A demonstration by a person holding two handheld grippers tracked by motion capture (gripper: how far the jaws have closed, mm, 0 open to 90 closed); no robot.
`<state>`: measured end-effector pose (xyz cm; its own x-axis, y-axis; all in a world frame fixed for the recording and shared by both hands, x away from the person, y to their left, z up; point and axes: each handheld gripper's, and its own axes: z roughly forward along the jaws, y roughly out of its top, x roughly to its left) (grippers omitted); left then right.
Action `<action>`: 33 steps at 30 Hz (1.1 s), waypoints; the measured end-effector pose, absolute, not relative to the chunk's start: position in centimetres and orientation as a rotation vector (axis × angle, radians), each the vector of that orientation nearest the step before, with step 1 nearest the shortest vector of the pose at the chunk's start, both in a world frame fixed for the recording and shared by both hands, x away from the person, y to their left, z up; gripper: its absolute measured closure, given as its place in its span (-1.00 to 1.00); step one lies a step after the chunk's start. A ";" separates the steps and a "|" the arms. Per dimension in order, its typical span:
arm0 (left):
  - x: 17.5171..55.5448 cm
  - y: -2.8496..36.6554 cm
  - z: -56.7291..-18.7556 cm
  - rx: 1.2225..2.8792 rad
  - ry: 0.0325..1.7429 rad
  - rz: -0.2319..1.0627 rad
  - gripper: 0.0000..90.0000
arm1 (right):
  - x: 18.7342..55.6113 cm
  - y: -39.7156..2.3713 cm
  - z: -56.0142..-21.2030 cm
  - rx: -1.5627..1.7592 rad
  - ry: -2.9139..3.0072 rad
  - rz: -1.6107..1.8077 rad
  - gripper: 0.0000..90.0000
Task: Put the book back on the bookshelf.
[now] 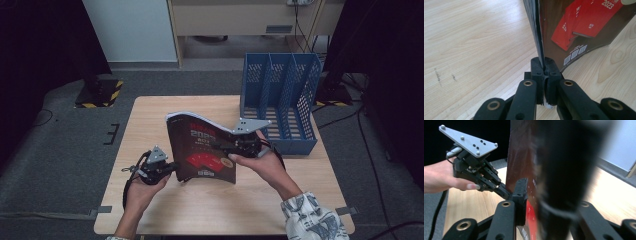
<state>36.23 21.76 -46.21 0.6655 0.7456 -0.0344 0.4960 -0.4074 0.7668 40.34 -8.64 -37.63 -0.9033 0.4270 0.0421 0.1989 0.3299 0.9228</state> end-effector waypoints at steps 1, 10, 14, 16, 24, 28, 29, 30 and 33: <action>36.2 21.7 -46.2 2.092 0.952 0.408 0.94 | 40.3 -8.6 -37.5 0.561 2.389 1.601 0.43; 36.0 21.6 -46.3 2.091 0.926 0.429 0.94 | 40.2 -7.9 -36.4 0.501 2.397 1.552 0.47; 35.9 21.7 -46.4 2.082 0.927 0.421 0.94 | 40.3 -7.8 -36.4 0.500 2.395 1.548 0.57; 35.9 21.7 -46.4 2.081 0.928 0.421 0.94 | 40.3 -7.9 -36.5 0.502 2.391 1.548 0.62; 35.9 21.7 -46.4 2.080 0.928 0.418 0.94 | 40.4 -7.9 -36.4 0.513 2.384 1.538 0.86; 35.9 21.8 -46.5 2.077 0.929 0.418 0.92 | 40.4 -8.0 -36.4 0.516 2.382 1.528 0.92; 36.0 21.9 -46.5 2.073 0.938 0.423 0.89 | 40.4 -8.0 -36.3 0.517 2.381 1.525 0.93; 36.0 21.9 -46.6 2.065 0.953 0.434 0.82 | 40.4 -8.0 -36.3 0.517 2.377 1.520 0.93; 36.2 22.2 -47.2 2.015 1.029 0.461 0.11 | 40.3 -7.9 -36.3 0.519 2.366 1.517 0.93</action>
<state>36.21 22.22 -47.18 0.6008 0.7985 -0.0378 0.5032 -0.3410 0.7940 40.28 -7.88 -36.27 -0.8956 0.4427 -0.0424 0.1462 0.3831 0.9120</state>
